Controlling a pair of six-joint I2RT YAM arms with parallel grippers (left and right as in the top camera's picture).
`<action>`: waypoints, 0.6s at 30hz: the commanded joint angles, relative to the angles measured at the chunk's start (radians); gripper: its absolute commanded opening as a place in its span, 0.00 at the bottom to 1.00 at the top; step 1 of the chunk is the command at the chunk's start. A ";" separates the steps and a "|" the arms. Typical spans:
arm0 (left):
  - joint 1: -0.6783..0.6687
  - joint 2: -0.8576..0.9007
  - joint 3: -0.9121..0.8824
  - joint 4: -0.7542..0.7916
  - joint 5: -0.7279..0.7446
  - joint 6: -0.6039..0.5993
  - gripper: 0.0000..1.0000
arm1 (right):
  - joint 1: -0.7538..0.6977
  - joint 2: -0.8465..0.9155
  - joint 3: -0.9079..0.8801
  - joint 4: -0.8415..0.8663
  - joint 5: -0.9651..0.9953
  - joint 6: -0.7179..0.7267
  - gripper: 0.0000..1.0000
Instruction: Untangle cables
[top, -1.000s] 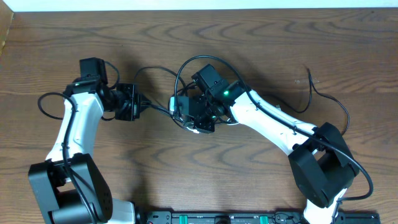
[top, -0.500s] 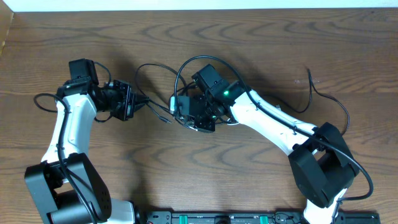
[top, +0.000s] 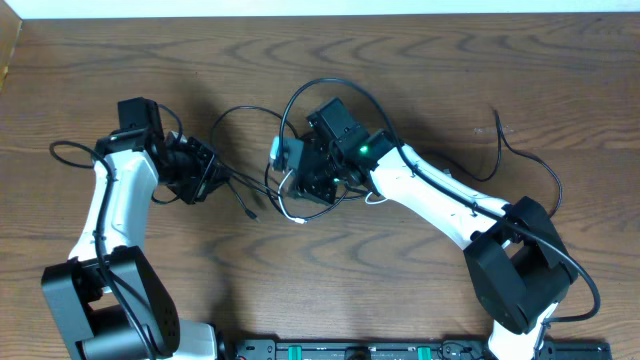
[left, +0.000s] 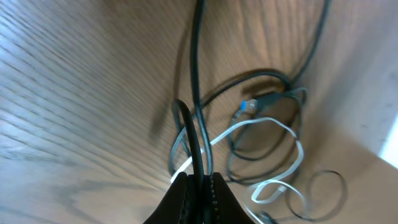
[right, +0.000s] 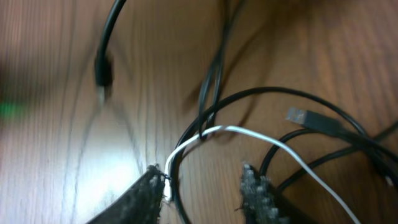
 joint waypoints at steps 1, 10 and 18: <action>-0.019 0.014 -0.008 -0.008 -0.121 0.039 0.08 | -0.006 -0.003 0.006 0.042 -0.006 0.277 0.37; -0.057 0.014 -0.040 -0.010 -0.177 0.040 0.08 | 0.002 0.066 0.006 0.090 0.127 0.803 0.53; -0.062 0.014 -0.099 -0.009 -0.225 0.048 0.08 | 0.023 0.077 0.006 0.104 0.138 0.996 0.52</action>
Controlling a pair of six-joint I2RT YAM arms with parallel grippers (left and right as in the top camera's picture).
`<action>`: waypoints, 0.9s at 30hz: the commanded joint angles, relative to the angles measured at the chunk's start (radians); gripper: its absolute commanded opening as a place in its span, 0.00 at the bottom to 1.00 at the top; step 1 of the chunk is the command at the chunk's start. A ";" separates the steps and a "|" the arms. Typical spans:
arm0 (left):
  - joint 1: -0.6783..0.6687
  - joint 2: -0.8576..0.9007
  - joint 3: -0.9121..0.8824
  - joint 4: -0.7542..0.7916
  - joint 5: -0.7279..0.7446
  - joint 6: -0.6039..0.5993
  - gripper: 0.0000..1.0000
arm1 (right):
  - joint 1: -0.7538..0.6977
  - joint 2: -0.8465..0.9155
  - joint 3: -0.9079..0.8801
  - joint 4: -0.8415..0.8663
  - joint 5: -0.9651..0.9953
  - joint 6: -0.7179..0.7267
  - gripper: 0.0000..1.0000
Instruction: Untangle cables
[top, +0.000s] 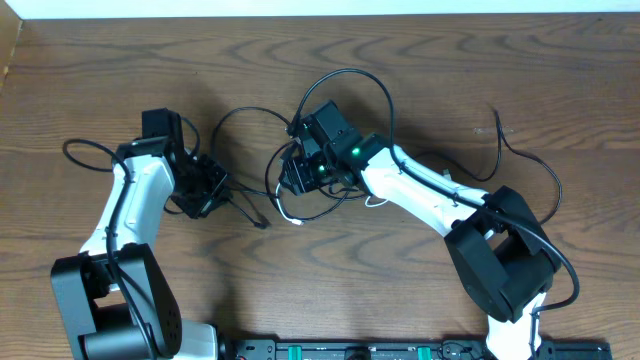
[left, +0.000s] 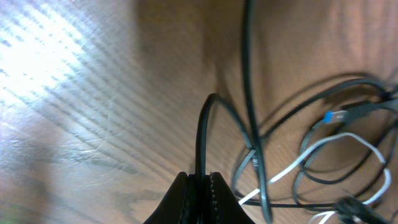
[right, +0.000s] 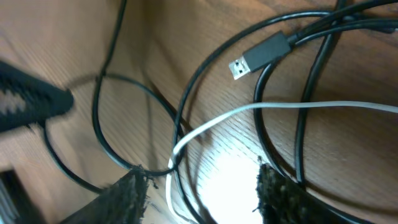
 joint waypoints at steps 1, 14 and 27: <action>-0.002 0.014 -0.023 -0.004 -0.036 0.032 0.08 | 0.014 0.005 0.006 0.009 0.027 0.237 0.52; -0.002 0.014 -0.032 0.002 -0.037 0.062 0.08 | 0.016 0.065 0.006 0.075 0.038 0.729 0.50; -0.002 0.014 -0.032 0.002 -0.037 0.062 0.08 | 0.043 0.216 0.006 0.327 0.038 0.870 0.20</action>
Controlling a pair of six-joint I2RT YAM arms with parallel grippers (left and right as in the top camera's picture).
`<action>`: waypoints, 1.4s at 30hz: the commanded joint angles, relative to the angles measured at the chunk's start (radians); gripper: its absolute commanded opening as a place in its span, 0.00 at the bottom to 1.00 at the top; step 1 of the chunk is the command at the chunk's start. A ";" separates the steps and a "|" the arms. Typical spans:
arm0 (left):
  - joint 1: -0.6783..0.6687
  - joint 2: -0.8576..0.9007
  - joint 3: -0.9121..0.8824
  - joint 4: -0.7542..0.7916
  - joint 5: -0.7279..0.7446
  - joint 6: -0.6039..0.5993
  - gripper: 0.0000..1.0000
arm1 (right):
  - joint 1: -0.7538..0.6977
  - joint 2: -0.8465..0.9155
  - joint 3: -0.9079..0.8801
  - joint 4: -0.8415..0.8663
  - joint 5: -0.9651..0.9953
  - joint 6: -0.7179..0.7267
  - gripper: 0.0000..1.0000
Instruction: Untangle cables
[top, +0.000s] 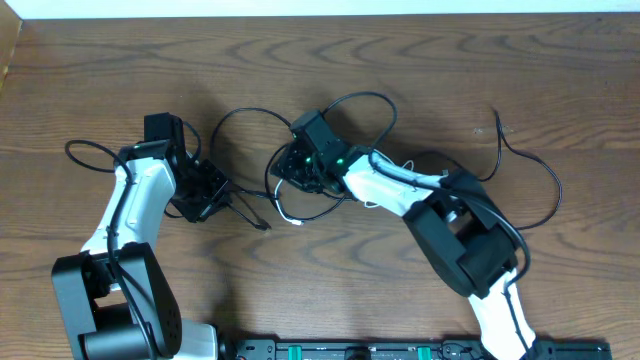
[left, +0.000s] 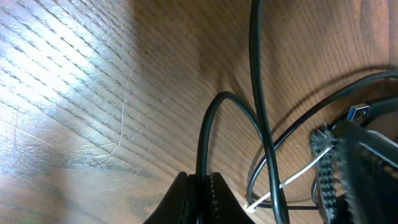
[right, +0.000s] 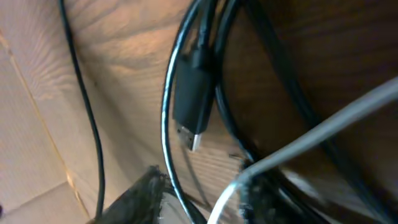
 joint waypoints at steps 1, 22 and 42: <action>-0.002 0.013 -0.010 -0.003 -0.014 0.010 0.08 | 0.018 0.024 0.006 0.024 0.011 0.049 0.07; -0.002 0.013 -0.010 0.005 -0.015 0.010 0.08 | -0.098 -0.139 0.006 0.261 -0.068 -0.211 0.01; -0.002 0.013 -0.010 0.008 -0.045 0.009 0.08 | -0.267 -0.167 0.006 0.066 -0.378 -0.338 0.01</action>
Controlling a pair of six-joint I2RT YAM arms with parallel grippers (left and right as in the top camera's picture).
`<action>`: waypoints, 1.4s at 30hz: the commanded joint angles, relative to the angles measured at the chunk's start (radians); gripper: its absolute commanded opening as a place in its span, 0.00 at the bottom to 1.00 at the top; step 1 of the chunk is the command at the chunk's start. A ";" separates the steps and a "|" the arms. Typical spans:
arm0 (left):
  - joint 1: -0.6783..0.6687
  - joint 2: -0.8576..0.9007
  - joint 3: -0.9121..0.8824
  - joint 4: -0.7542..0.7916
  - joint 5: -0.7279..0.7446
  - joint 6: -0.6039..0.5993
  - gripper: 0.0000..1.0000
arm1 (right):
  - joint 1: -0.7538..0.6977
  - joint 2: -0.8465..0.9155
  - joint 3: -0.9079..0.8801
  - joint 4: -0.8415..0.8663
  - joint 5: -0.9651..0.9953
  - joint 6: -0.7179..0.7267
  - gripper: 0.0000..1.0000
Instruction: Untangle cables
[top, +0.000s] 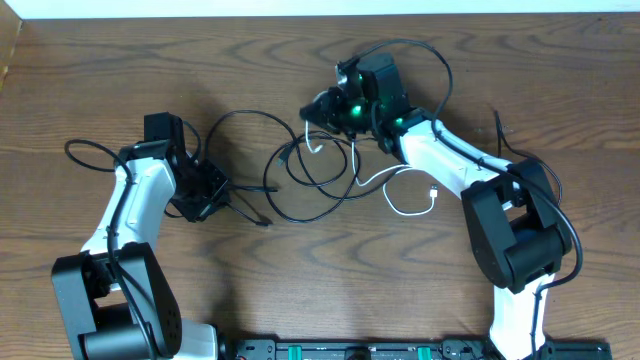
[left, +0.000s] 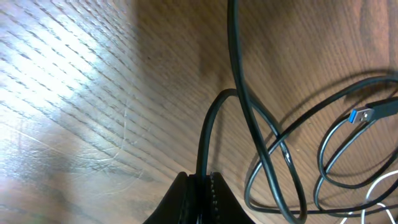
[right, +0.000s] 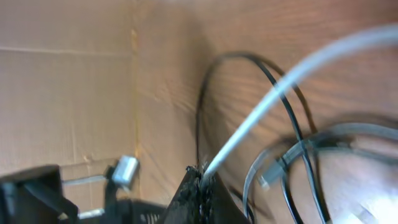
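Several black cables (top: 300, 175) lie looped over each other on the wooden table between the arms. My left gripper (top: 212, 190) is shut on one black cable (left: 206, 134), which rises from its fingers (left: 186, 196) toward the loops. A blue-tipped USB plug (left: 363, 115) lies at the right of that view. My right gripper (top: 318, 110) hovers at the far side of the tangle, shut on a white cable (right: 280, 87). The white cable's free plug end (top: 433, 196) rests to the right of the tangle.
A thin black cable (top: 530, 165) curves over the table at the far right near the right arm's base. Another black loop (top: 78, 150) lies left of the left arm. The table's far edge (top: 320, 14) is just behind the right gripper.
My right gripper was open and low in the tangle around the white cable. Now it is shut on that cable, farther back and to the right, and the white cable lies right of the loops. The left gripper stayed put.
My left gripper has held the black cable at the left of the tangle throughout, shifting only slightly early on. My right gripper was open over the tangle, then open down among the loops at the white cable, and now holds the white cable away from the black loops.
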 joint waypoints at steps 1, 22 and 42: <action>-0.002 0.013 -0.010 0.000 -0.029 0.009 0.08 | -0.008 -0.052 0.006 -0.090 -0.029 -0.121 0.01; -0.002 0.013 -0.010 0.008 -0.032 0.009 0.08 | -0.042 -0.254 0.006 -0.791 0.382 -0.383 0.01; -0.002 0.013 -0.010 0.023 -0.032 0.008 0.08 | -0.113 -0.256 0.006 -0.925 0.325 -0.471 0.70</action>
